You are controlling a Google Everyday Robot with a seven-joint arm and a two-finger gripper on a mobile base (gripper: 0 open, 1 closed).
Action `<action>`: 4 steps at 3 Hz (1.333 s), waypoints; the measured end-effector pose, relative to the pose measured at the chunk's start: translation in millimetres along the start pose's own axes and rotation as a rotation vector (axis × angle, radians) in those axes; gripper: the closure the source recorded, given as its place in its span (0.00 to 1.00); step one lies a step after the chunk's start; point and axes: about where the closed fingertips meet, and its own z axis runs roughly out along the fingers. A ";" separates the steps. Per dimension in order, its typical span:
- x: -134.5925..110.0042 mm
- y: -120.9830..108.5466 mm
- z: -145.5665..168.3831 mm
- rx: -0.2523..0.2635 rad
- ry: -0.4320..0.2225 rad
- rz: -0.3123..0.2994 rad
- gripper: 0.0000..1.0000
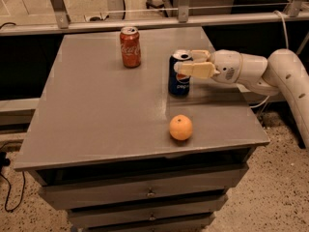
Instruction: Place pepsi can upright
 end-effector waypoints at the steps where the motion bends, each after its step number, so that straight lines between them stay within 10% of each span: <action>1: -4.6 5.3 -7.5 0.002 -0.019 -0.017 0.13; 4: -95.3 51.5 -45.6 0.020 0.096 -0.176 0.00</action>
Offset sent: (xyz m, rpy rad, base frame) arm -0.0237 -0.0346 0.0447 -0.0137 -0.1025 -0.0281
